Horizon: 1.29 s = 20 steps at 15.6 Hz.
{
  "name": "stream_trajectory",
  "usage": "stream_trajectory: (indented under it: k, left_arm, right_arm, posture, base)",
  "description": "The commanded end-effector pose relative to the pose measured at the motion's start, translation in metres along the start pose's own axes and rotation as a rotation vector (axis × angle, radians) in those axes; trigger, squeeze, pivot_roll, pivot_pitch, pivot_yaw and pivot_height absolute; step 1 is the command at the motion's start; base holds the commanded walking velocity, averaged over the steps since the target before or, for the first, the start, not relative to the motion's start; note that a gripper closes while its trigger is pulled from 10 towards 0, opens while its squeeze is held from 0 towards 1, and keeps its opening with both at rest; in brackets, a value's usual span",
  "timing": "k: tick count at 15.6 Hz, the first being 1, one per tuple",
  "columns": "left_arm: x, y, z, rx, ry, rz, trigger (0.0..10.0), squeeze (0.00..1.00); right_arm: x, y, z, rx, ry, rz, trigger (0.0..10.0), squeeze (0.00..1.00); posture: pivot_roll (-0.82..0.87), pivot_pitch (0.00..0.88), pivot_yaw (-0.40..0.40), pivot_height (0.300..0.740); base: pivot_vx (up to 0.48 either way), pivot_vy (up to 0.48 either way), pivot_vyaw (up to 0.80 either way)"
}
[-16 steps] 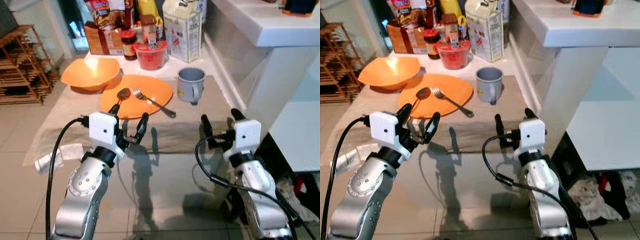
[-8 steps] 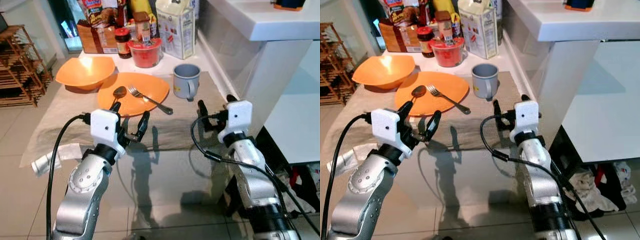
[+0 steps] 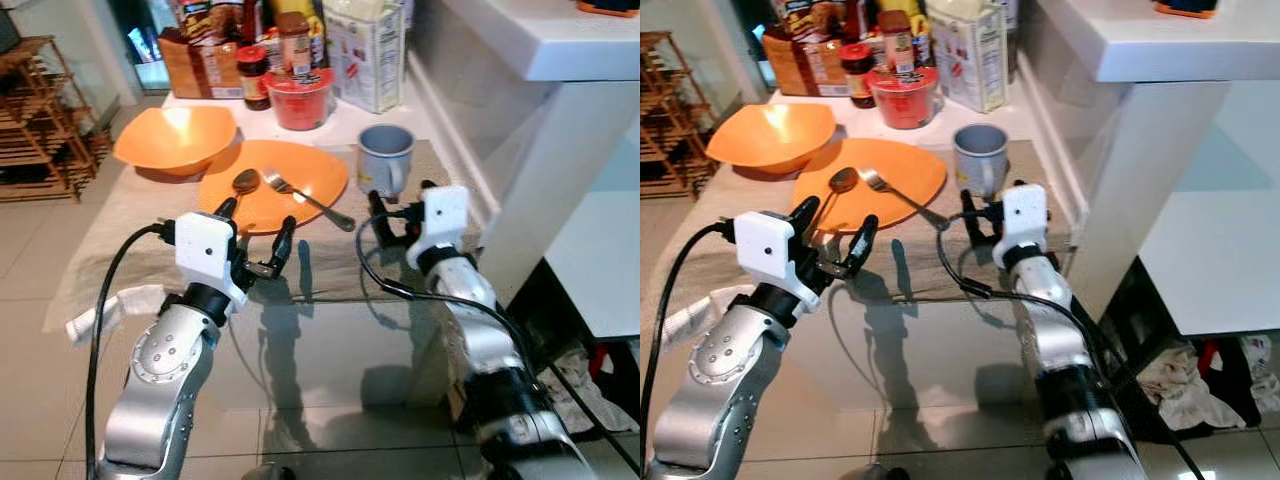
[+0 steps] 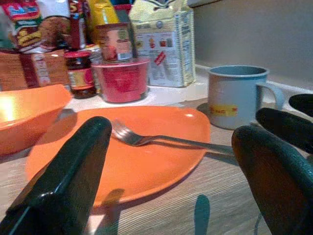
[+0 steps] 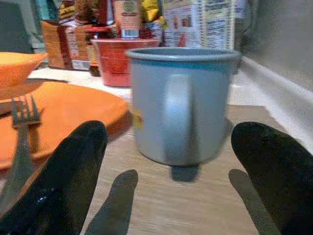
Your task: Setting the table
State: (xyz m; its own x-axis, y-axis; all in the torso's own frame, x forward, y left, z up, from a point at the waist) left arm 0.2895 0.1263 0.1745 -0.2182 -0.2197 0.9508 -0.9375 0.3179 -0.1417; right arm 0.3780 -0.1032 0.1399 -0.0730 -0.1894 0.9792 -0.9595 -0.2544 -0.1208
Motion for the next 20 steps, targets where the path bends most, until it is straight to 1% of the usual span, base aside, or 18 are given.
stream_trajectory:
  k: [1, 3, 6, 12, 13, 18, 20]
  left_arm:
    - [0.004, 0.001, -0.005, 0.010, -0.012, 0.007, 10.0, 0.00]
    - [0.006, 0.001, -0.008, 0.012, -0.023, 0.007, 10.0, 0.00]
    - [0.008, 0.003, -0.009, 0.010, -0.034, 0.004, 10.0, 0.00]
    - [0.008, 0.003, -0.009, 0.004, -0.031, -0.003, 10.0, 0.00]
    - [0.008, 0.003, -0.008, 0.002, -0.028, -0.004, 10.0, 0.00]
    - [0.008, 0.001, -0.008, 0.000, -0.026, -0.003, 10.0, 0.00]
    - [0.008, -0.001, -0.008, 0.001, -0.029, 0.001, 10.0, 0.00]
  right_arm:
    - [0.002, -0.003, -0.003, 0.008, 0.005, 0.009, 10.0, 0.00]
    - [0.000, -0.012, -0.007, 0.011, 0.005, -0.002, 10.0, 0.00]
    - [0.001, -0.019, -0.012, 0.017, 0.006, 0.004, 10.0, 0.00]
    - [0.002, -0.020, -0.002, -0.043, 0.046, 0.027, 10.0, 0.00]
    - [0.001, -0.020, 0.003, -0.063, 0.050, 0.021, 10.0, 0.00]
    - [-0.001, -0.020, 0.008, -0.088, 0.052, 0.018, 10.0, 0.00]
    - [0.001, -0.021, 0.005, -0.075, 0.050, 0.030, 0.0, 0.00]
  posture:
    - [0.03, 0.000, 0.067, 0.740]
    - [0.05, 0.000, 0.069, 0.740]
    - [0.06, 0.000, 0.071, 0.740]
    - [0.04, 0.000, 0.073, 0.740]
    - [0.04, 0.000, 0.073, 0.740]
    - [0.03, 0.000, 0.073, 0.740]
    - [0.04, 0.000, 0.072, 0.740]
  base:
    - [0.000, 0.000, 0.00]
    - [0.000, 0.000, 0.00]
    - [0.000, 0.000, 0.00]
    - [0.000, 0.000, 0.00]
    - [0.000, 0.000, 0.00]
    - [0.000, 0.000, 0.00]
    - [0.000, 0.000, 0.00]
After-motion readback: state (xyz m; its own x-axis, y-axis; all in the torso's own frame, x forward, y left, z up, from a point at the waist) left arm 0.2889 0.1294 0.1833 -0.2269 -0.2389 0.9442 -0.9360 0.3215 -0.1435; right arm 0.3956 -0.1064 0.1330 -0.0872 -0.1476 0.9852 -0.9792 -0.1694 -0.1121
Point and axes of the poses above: a point about 5 cm out from each wrist's last joint towards the gripper, its own y axis pointing back from the gripper into the wrist, its own x axis along the axis of the wrist's last joint, z = x × y, the point moved 4 cm from there along -y, pointing out of the wrist towards the gripper, and after that the axes turned 13 degrees about -y, right-handed, at the moved point
